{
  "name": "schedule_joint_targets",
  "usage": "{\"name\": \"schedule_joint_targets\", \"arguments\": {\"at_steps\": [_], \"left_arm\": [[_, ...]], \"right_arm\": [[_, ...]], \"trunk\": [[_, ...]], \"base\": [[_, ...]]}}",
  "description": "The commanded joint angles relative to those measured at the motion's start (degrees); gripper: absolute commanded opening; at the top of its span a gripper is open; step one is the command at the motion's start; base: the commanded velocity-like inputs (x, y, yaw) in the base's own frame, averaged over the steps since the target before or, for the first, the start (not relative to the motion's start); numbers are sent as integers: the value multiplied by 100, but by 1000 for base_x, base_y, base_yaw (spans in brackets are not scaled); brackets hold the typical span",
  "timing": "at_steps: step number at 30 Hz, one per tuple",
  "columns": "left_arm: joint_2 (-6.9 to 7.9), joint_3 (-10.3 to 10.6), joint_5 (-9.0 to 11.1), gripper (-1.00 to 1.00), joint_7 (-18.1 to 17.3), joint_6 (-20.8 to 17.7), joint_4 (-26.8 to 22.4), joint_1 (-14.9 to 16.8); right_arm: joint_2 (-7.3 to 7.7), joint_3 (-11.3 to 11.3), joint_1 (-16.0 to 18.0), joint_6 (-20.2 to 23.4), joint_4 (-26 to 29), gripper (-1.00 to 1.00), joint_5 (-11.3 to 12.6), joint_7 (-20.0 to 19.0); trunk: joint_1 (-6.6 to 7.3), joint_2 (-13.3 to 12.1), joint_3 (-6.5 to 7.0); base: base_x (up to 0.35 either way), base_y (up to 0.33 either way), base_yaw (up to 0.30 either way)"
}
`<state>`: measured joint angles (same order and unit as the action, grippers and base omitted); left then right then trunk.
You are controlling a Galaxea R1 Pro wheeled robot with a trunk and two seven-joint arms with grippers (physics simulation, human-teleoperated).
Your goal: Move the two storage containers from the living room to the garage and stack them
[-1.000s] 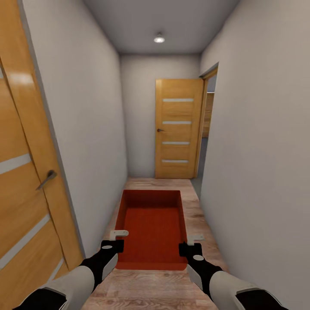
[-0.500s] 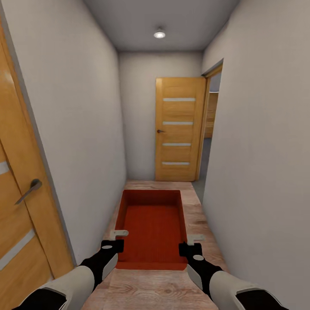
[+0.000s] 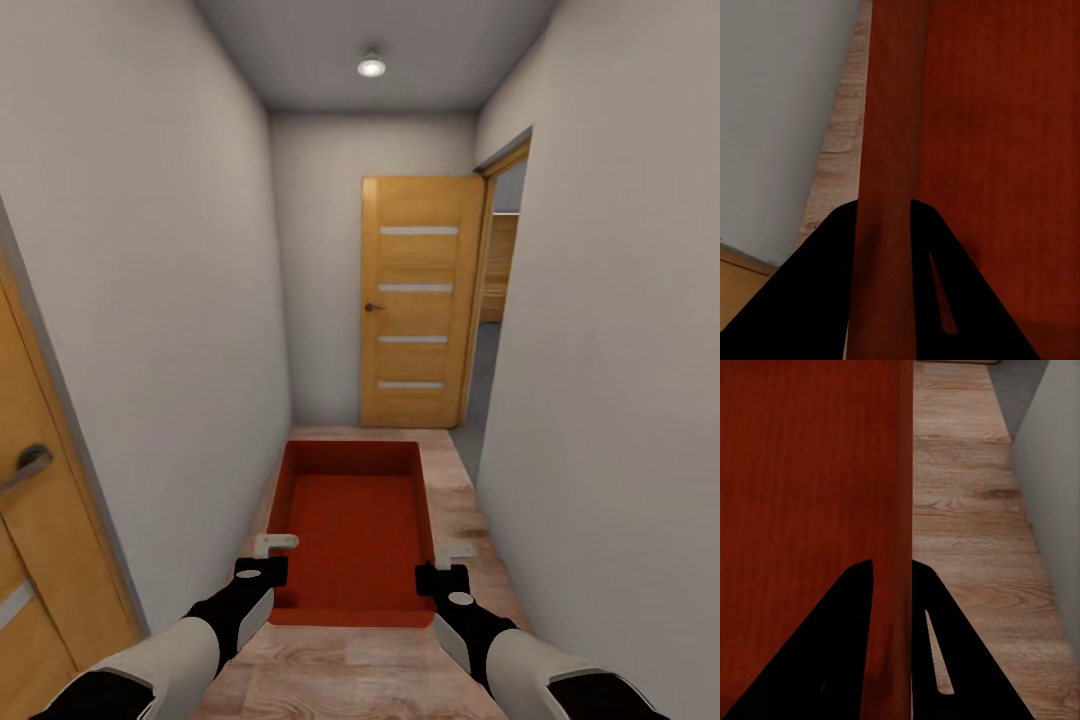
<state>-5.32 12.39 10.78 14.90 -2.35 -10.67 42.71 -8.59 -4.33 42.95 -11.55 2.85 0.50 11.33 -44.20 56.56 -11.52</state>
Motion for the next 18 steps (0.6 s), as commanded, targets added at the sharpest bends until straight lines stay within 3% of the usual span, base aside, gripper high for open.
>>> {"name": "schedule_joint_targets", "arguments": {"at_steps": [1,18], "left_arm": [[5,-87,-94,-100,188,-28,-30,9],[5,-87,-93,-100,188,-28,-22,9]], "right_arm": [[68,-86,3,-28,-149,-100,82,343],[68,-86,3,-23,-151,-100,80,339]], "trunk": [[-4,5,-7],[-4,5,-7]], "base": [[324,0,0],[324,0,0]]}}
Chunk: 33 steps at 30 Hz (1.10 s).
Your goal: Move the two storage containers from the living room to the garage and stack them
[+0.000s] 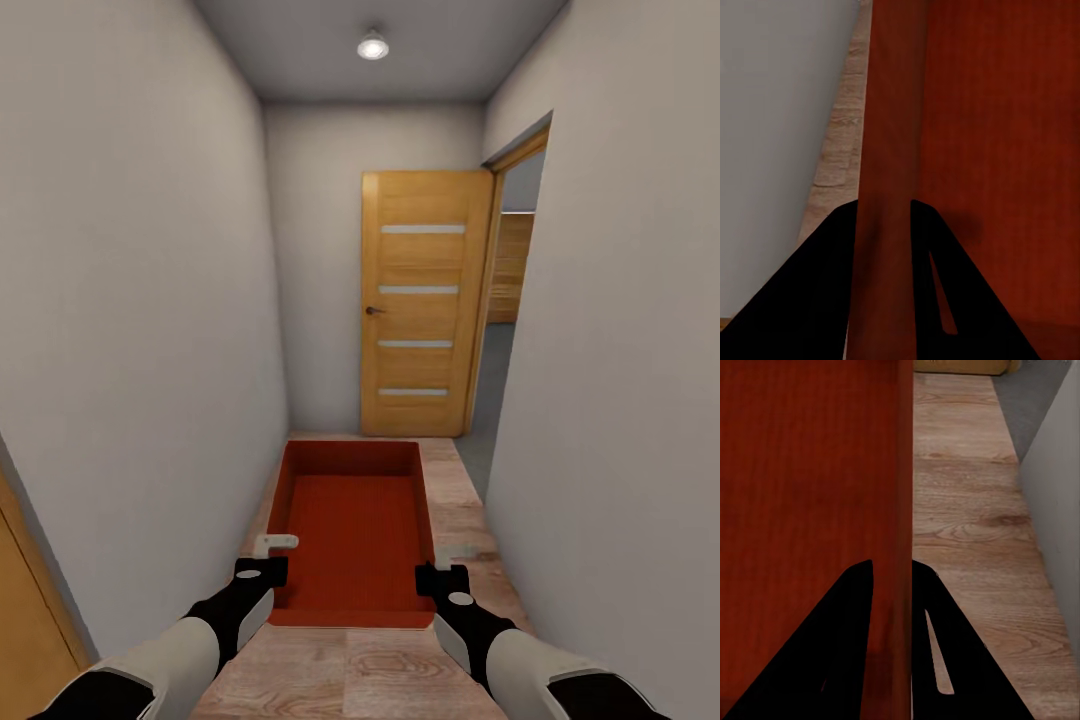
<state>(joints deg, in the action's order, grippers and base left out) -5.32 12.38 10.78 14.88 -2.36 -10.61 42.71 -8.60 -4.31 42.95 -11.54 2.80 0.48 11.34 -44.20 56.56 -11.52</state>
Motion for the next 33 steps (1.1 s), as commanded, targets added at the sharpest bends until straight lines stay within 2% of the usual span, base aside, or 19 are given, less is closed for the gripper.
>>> {"name": "schedule_joint_targets", "arguments": {"at_steps": [1,33], "left_arm": [[5,-87,-94,-100,190,-28,-29,9],[5,-86,-94,-100,190,-28,-32,9]], "right_arm": [[69,-87,3,-24,-145,-100,81,337],[69,-87,3,-24,-147,-100,82,336]], "trunk": [[-4,5,-7],[-4,5,-7]], "base": [[324,0,0],[324,0,0]]}}
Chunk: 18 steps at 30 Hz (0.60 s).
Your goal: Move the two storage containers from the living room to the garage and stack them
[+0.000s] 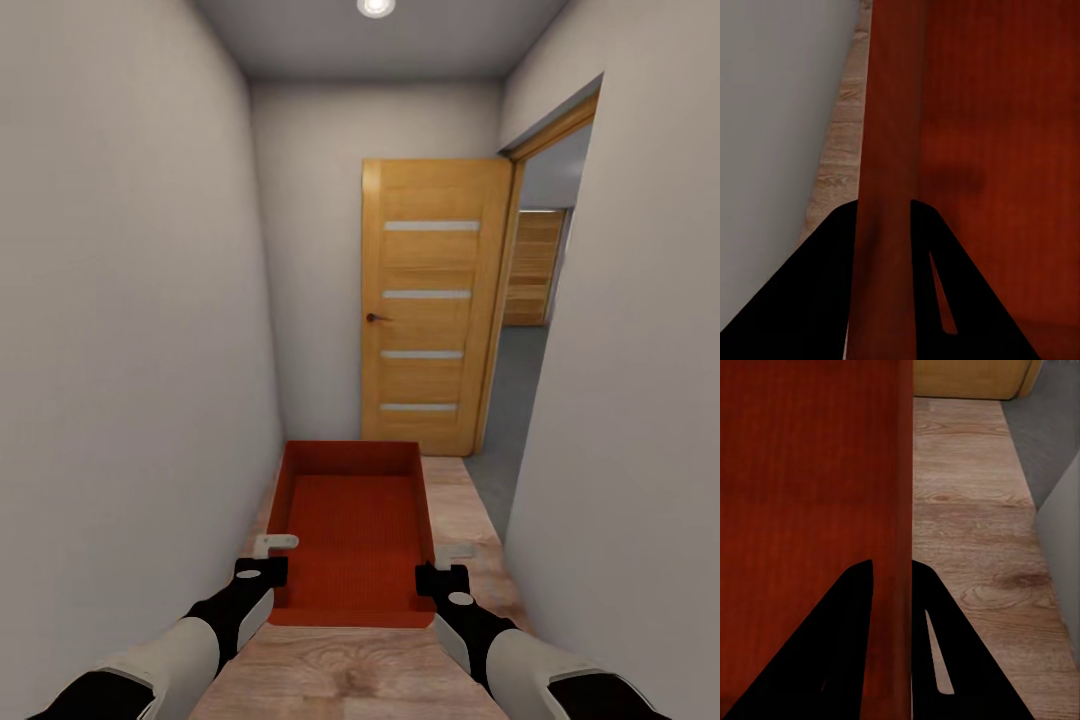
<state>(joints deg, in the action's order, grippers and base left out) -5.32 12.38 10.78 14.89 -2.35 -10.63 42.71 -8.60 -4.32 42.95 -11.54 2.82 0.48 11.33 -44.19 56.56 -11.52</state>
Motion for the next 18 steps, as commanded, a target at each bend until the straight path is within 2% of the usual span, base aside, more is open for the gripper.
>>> {"name": "schedule_joint_targets", "arguments": {"at_steps": [1,18], "left_arm": [[5,-87,-94,-100,190,-28,-28,9],[5,-85,-95,-100,190,-28,-34,9]], "right_arm": [[69,-87,3,-24,-150,-100,83,336],[69,-87,3,-24,-148,-100,83,337]], "trunk": [[-4,5,-7],[-4,5,-7]], "base": [[324,0,0],[324,0,0]]}}
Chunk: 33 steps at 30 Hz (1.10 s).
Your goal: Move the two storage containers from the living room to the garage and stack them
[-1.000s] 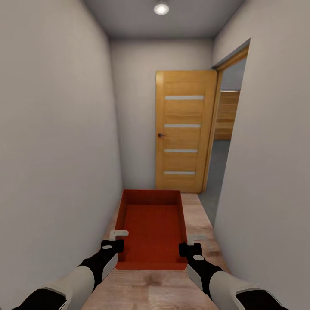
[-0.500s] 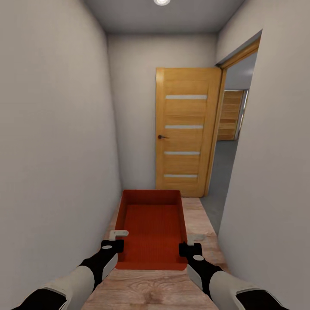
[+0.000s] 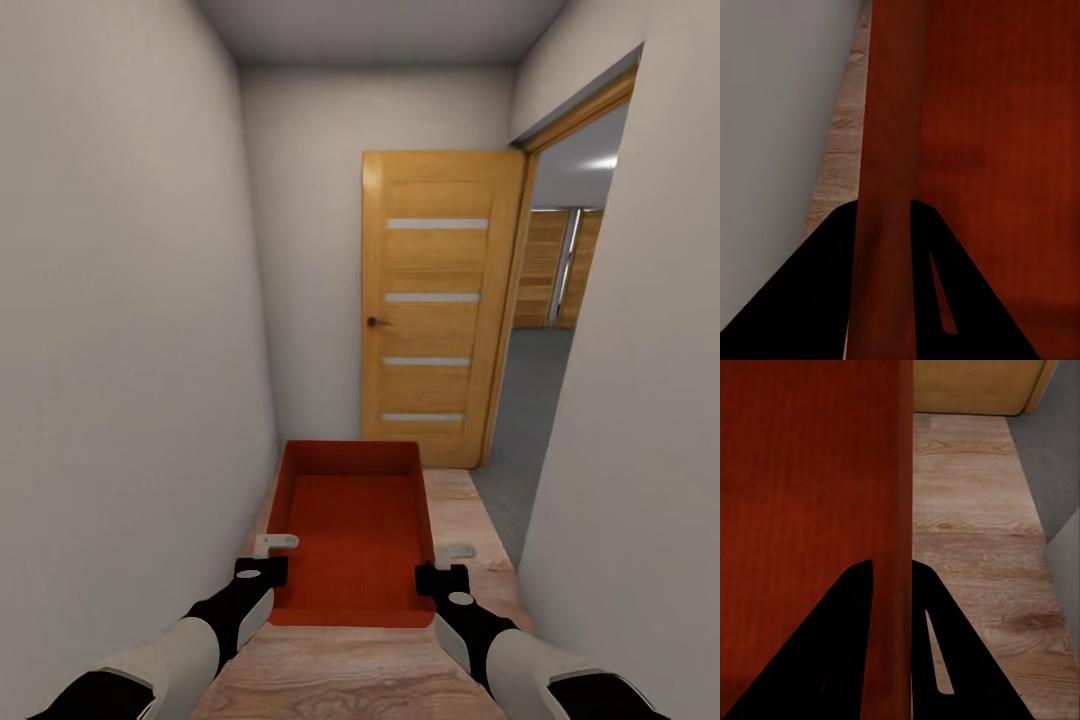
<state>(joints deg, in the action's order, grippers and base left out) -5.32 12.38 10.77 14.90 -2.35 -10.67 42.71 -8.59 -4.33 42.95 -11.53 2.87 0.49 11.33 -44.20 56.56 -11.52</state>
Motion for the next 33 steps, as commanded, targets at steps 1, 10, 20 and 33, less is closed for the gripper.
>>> {"name": "schedule_joint_targets", "arguments": {"at_steps": [1,10,20,33], "left_arm": [[5,-85,-93,-100,189,-28,-30,9],[5,-87,-94,-100,189,-28,-31,9],[5,-87,-93,-100,189,-28,-31,9],[5,-87,-93,-100,189,-27,-30,9]], "right_arm": [[68,-85,3,-24,-153,-100,80,340],[68,-85,3,-24,-154,-100,82,342],[68,-85,3,-24,-154,-100,82,338],[75,-85,3,-24,-153,-100,91,337]], "trunk": [[-4,5,-7],[-4,5,-7],[-4,5,-7],[-4,5,-7]], "base": [[324,0,0],[324,0,0],[324,0,0],[324,0,0]]}}
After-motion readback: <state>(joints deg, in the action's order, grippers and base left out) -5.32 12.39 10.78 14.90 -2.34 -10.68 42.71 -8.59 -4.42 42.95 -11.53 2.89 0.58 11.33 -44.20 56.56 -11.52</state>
